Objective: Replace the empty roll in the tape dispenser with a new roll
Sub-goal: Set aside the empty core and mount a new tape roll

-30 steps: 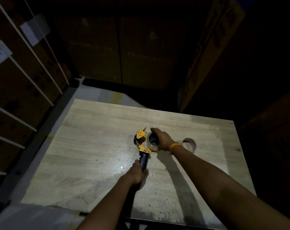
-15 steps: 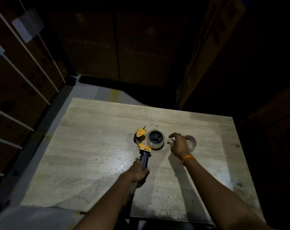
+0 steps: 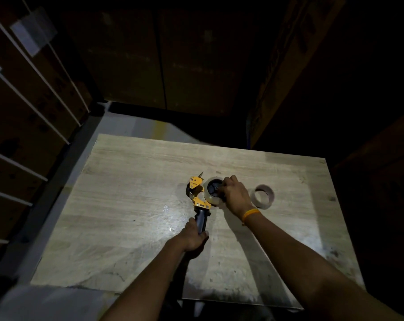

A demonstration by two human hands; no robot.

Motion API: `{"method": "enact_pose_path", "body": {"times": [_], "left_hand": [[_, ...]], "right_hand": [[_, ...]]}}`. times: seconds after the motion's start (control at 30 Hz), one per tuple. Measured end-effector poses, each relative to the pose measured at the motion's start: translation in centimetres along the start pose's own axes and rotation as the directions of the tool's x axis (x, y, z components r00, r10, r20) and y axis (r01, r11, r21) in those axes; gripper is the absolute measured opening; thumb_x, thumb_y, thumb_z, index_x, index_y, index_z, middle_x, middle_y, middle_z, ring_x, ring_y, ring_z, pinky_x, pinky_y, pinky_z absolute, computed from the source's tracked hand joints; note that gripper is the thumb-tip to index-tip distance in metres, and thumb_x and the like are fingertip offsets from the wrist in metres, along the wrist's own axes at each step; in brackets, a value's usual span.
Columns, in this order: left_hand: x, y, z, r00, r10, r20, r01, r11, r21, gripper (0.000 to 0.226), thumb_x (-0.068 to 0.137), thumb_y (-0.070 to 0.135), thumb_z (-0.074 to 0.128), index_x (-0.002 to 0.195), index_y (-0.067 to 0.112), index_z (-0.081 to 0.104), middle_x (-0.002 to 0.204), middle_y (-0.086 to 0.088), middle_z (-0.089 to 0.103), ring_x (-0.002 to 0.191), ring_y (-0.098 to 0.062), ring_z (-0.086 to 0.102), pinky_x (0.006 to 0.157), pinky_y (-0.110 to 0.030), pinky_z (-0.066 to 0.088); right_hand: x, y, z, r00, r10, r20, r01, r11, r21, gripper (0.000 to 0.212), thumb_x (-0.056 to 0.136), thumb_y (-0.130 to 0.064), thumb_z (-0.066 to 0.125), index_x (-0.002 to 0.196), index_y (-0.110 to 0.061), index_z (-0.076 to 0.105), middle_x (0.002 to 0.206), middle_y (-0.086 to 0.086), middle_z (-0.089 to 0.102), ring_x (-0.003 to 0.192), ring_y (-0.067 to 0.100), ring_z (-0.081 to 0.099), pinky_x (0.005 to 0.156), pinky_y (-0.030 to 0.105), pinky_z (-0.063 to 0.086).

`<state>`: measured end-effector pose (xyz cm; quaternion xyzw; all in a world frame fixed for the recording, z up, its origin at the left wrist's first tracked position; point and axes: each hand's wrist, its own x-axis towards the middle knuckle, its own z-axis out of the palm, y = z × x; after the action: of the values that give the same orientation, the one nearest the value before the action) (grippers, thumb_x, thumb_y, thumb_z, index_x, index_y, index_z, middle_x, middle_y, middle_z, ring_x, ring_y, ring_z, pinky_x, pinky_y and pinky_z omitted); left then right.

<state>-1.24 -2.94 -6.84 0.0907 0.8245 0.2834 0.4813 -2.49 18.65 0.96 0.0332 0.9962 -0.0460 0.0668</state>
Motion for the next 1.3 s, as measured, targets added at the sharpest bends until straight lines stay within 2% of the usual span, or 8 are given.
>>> {"method": "enact_pose_path", "body": {"times": [0.33, 0.53, 0.7, 0.83, 0.93, 1.1, 1.2, 1.3], "left_hand": [[-0.2, -0.1, 0.0, 1.000, 0.004, 0.009, -0.004, 1.000, -0.030, 0.082, 0.098, 0.052, 0.058, 0.156, 0.009, 0.020, 0.162, -0.017, 0.036, 0.144, -0.038, 0.044, 0.117, -0.050, 0.041], [-0.5, -0.1, -0.1, 1.000, 0.011, 0.010, -0.011, 0.998, -0.061, 0.086, 0.093, 0.054, 0.062, 0.154, 0.010, 0.023, 0.157, -0.014, 0.039, 0.140, -0.035, 0.047, 0.115, -0.049, 0.043], [-0.6, -0.4, -0.7, 0.998, 0.038, 0.047, -0.033, 0.993, -0.111, 0.096, 0.088, 0.055, 0.068, 0.159, 0.012, 0.019, 0.161, -0.010, 0.036, 0.146, -0.031, 0.043, 0.118, -0.044, 0.041], [-0.6, -0.7, -1.4, 0.997, 0.050, 0.059, -0.046, 0.996, -0.078, 0.092, 0.091, 0.048, 0.069, 0.160, 0.011, 0.021, 0.162, -0.011, 0.039, 0.146, -0.031, 0.044, 0.116, -0.041, 0.042], [-0.5, -0.6, -1.4, 0.998, 0.039, 0.049, -0.037, 0.998, -0.052, 0.081, 0.096, 0.037, 0.068, 0.155, 0.003, 0.024, 0.154, -0.018, 0.046, 0.138, -0.036, 0.051, 0.104, -0.039, 0.044], [-0.9, -0.5, -0.9, 0.998, 0.056, 0.030, -0.054, 0.996, -0.065, 0.083, 0.093, 0.042, 0.070, 0.154, 0.004, 0.029, 0.153, -0.017, 0.044, 0.139, -0.033, 0.049, 0.108, -0.036, 0.044], [-0.6, -0.4, -0.1, 0.999, 0.048, 0.008, -0.048, 0.998, -0.048, 0.094, 0.084, 0.051, 0.072, 0.155, 0.007, 0.030, 0.152, -0.017, 0.044, 0.139, -0.033, 0.049, 0.115, -0.045, 0.044], [-1.0, 0.5, 0.1, 0.999, 0.046, -0.021, -0.047, 0.999, -0.028, 0.088, 0.092, 0.045, 0.071, 0.156, 0.003, 0.028, 0.152, -0.019, 0.042, 0.141, -0.035, 0.048, 0.115, -0.044, 0.044]], "right_hand": [[0.7, 1.9, -1.1, 0.996, 0.004, 0.090, -0.003, 1.000, -0.014, 0.037, 0.082, -0.009, 0.070, 0.118, -0.015, 0.071, 0.119, 0.010, 0.057, 0.114, 0.034, 0.050, 0.078, 0.044, 0.053], [0.1, -2.0, -0.2, 0.998, 0.031, -0.048, -0.020, 0.975, 0.223, 0.033, 0.073, -0.037, 0.068, 0.099, -0.018, 0.071, 0.103, 0.005, 0.058, 0.101, 0.027, 0.052, 0.066, 0.038, 0.051], [-0.2, -5.1, 1.9, 0.998, 0.014, 0.055, -0.031, 0.948, 0.318, 0.053, 0.071, -0.064, 0.072, 0.099, -0.020, 0.071, 0.105, 0.007, 0.059, 0.102, 0.023, 0.051, 0.071, 0.032, 0.047], [0.2, -7.3, 1.8, 0.996, -0.022, 0.087, -0.003, 0.960, 0.279, 0.059, 0.072, -0.043, 0.082, 0.120, -0.015, 0.063, 0.113, 0.016, 0.058, 0.109, 0.036, 0.048, 0.082, 0.044, 0.048], [0.9, -8.0, 1.8, 0.998, -0.028, 0.055, 0.016, 0.979, 0.203, 0.058, 0.070, -0.019, 0.083, 0.124, -0.011, 0.064, 0.116, 0.017, 0.059, 0.106, 0.041, 0.050, 0.079, 0.049, 0.051], [1.4, -7.4, 2.7, 0.993, -0.103, 0.055, 0.099, 0.992, 0.073, 0.042, 0.073, -0.028, 0.080, 0.112, -0.016, 0.073, 0.116, 0.008, 0.059, 0.101, 0.035, 0.049, 0.071, 0.043, 0.047], [1.3, -7.3, 2.3, 0.984, -0.180, 0.012, 0.180, 0.983, 0.032, 0.025, 0.076, -0.022, 0.073, 0.101, -0.018, 0.074, 0.115, 0.004, 0.058, 0.100, 0.033, 0.048, 0.064, 0.038, 0.034], [1.4, -7.1, 1.6, 0.966, -0.258, -0.010, 0.258, 0.966, 0.019, 0.024, 0.078, -0.017, 0.073, 0.102, -0.020, 0.074, 0.116, 0.005, 0.056, 0.102, 0.034, 0.049, 0.064, 0.039, 0.031]]}}
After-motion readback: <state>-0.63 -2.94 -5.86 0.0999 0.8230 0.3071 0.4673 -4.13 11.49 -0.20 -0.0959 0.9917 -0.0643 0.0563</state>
